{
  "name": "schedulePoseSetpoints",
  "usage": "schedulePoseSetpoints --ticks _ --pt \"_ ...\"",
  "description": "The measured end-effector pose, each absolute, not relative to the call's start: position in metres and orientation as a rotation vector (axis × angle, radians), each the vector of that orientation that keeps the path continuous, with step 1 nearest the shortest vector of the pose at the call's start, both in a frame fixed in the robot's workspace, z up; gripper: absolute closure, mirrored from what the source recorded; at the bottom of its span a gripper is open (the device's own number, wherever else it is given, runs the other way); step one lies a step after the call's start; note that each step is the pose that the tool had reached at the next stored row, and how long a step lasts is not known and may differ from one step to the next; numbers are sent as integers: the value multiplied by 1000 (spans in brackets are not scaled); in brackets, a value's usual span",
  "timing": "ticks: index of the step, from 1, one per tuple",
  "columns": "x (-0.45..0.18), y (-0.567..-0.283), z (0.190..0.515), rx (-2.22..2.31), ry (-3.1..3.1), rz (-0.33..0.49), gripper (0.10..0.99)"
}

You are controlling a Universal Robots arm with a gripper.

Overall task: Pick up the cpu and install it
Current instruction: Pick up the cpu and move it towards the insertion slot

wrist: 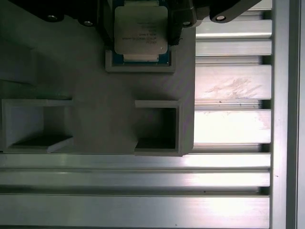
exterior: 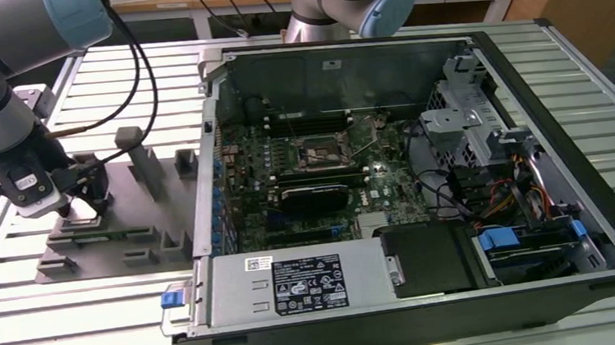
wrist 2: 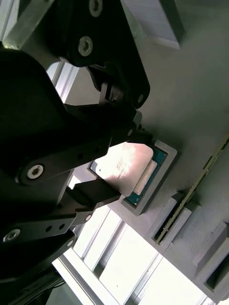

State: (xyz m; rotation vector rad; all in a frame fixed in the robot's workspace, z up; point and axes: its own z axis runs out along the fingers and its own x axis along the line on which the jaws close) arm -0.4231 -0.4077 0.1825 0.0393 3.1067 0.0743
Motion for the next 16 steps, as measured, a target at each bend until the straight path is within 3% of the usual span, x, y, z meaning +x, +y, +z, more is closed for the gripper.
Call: schedulePoseSetpoints --ticks 16 --pt "-423 -408 212 39 3105 74 545"
